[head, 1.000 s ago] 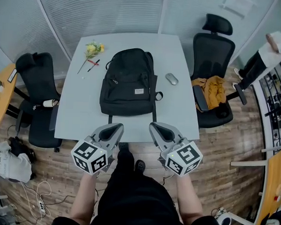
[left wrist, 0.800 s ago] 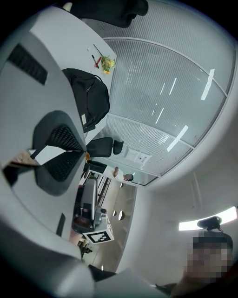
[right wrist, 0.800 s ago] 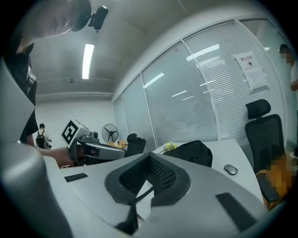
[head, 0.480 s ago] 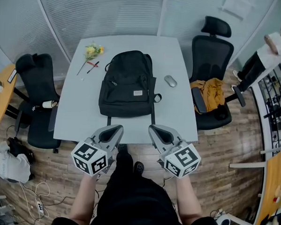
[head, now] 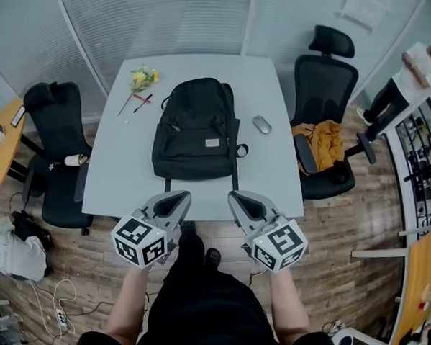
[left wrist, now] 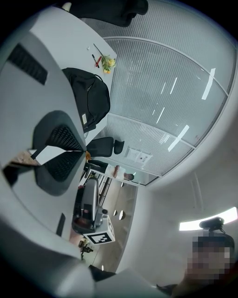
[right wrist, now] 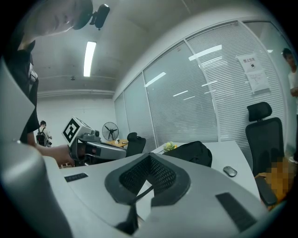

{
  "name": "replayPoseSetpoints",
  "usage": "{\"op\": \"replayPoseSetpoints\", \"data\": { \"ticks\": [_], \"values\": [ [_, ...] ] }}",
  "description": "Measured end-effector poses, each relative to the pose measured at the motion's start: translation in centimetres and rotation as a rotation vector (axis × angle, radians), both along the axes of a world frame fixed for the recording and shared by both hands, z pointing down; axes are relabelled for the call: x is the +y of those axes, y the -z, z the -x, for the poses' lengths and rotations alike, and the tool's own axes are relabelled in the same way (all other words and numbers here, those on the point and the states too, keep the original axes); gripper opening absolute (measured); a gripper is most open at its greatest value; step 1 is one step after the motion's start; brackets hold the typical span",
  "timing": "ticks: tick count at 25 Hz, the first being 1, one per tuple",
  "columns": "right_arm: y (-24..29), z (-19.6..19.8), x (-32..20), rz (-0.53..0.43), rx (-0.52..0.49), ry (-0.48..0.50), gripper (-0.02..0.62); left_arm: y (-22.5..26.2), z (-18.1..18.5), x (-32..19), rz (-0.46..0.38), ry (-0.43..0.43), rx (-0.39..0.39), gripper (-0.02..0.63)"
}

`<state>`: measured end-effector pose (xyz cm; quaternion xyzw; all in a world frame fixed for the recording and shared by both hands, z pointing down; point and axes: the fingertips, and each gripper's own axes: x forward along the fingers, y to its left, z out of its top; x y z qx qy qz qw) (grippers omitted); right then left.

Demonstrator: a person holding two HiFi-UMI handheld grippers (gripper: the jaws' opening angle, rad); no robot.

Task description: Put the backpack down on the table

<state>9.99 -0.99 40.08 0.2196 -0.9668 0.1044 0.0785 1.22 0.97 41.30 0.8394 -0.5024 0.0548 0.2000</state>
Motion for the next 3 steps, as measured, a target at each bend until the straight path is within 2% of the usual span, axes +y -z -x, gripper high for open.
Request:
{"op": "replayPoseSetpoints", "data": {
  "ticks": [3],
  "values": [
    [0.17,0.10,-0.24,-0.001,-0.001,-0.006,0.006,0.12,0.03,-0.21,-0.001,-0.004,-0.003,0.000]
  ]
}}
